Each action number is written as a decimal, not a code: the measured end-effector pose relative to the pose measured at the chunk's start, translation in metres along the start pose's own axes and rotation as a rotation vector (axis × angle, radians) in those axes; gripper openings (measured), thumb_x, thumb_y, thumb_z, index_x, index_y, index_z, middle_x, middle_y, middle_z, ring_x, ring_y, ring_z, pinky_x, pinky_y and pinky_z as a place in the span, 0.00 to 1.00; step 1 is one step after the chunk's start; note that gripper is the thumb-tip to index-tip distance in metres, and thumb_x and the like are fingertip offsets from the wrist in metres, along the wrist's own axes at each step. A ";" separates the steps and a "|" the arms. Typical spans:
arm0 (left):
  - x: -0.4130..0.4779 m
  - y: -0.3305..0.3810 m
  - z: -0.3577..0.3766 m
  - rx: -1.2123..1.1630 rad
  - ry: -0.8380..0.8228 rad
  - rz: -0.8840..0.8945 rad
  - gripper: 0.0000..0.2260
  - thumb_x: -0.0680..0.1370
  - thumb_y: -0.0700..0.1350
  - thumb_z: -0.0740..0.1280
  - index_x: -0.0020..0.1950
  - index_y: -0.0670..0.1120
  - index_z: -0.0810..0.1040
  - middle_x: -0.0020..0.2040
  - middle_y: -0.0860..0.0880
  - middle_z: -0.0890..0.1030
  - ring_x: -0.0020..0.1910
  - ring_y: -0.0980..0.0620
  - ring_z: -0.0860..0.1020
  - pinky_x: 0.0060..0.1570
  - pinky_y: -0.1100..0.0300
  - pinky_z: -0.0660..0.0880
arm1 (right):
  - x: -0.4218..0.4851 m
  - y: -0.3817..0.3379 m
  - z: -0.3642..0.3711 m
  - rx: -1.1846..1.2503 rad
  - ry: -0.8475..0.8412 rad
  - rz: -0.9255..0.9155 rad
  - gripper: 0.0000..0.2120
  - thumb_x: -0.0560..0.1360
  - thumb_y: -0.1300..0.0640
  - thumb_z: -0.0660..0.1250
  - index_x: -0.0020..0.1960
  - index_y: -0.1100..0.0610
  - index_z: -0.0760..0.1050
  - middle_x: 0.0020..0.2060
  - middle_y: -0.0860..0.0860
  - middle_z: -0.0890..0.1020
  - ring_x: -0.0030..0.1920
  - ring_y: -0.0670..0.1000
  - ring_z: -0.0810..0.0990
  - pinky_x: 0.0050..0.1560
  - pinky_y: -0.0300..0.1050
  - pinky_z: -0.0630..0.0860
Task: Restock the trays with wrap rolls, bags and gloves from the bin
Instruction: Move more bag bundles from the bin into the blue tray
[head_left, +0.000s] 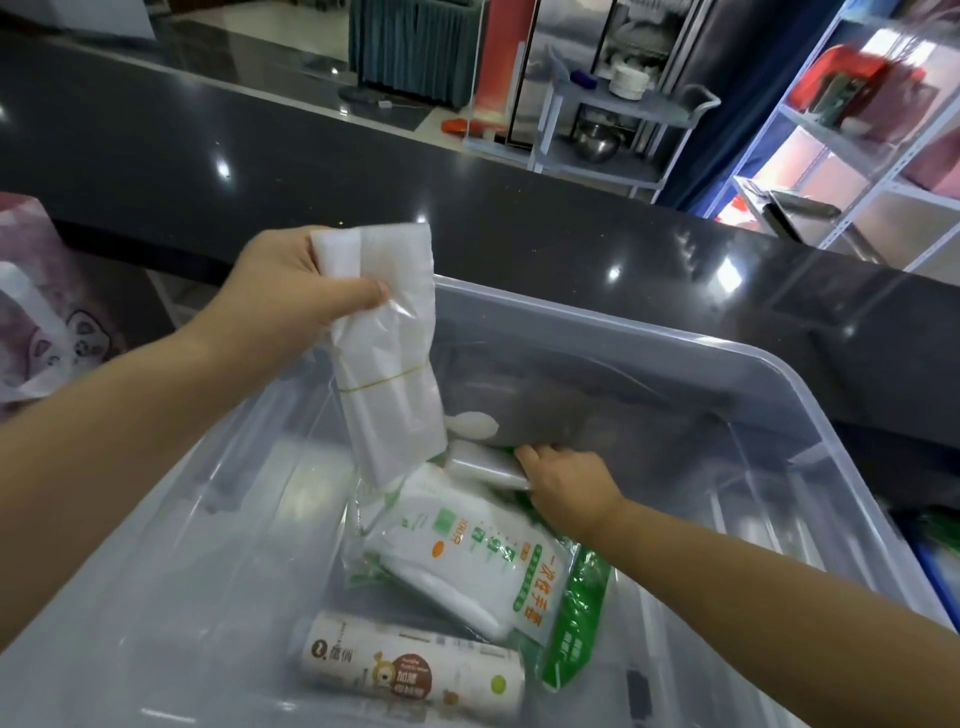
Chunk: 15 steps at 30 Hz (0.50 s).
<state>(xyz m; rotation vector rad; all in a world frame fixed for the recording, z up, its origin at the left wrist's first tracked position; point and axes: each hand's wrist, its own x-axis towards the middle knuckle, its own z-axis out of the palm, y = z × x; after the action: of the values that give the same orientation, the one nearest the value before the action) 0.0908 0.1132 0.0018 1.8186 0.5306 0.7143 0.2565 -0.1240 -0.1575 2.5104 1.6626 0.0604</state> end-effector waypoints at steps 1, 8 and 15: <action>-0.001 0.001 0.000 0.000 -0.013 0.004 0.07 0.69 0.41 0.74 0.45 0.49 0.81 0.43 0.50 0.83 0.38 0.61 0.82 0.32 0.71 0.76 | 0.001 -0.001 -0.001 -0.009 -0.011 -0.009 0.10 0.75 0.56 0.62 0.56 0.55 0.72 0.46 0.53 0.81 0.40 0.56 0.79 0.35 0.44 0.68; -0.002 0.006 0.000 -0.002 -0.071 -0.006 0.07 0.70 0.42 0.73 0.42 0.53 0.79 0.40 0.53 0.83 0.38 0.63 0.81 0.28 0.73 0.74 | 0.003 0.015 -0.074 0.540 -0.087 0.339 0.02 0.75 0.54 0.64 0.46 0.51 0.75 0.39 0.48 0.77 0.39 0.51 0.76 0.35 0.42 0.69; 0.014 0.035 0.006 -0.177 -0.206 -0.121 0.08 0.70 0.44 0.73 0.46 0.54 0.79 0.38 0.58 0.84 0.37 0.61 0.82 0.28 0.67 0.76 | -0.039 0.012 -0.164 1.498 0.189 0.441 0.04 0.74 0.61 0.68 0.48 0.54 0.78 0.39 0.48 0.86 0.41 0.50 0.84 0.39 0.42 0.81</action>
<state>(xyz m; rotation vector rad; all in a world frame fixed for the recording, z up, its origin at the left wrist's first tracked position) 0.1056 0.1064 0.0361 1.6562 0.4234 0.4702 0.2346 -0.1506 0.0079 3.8931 1.2794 -1.4414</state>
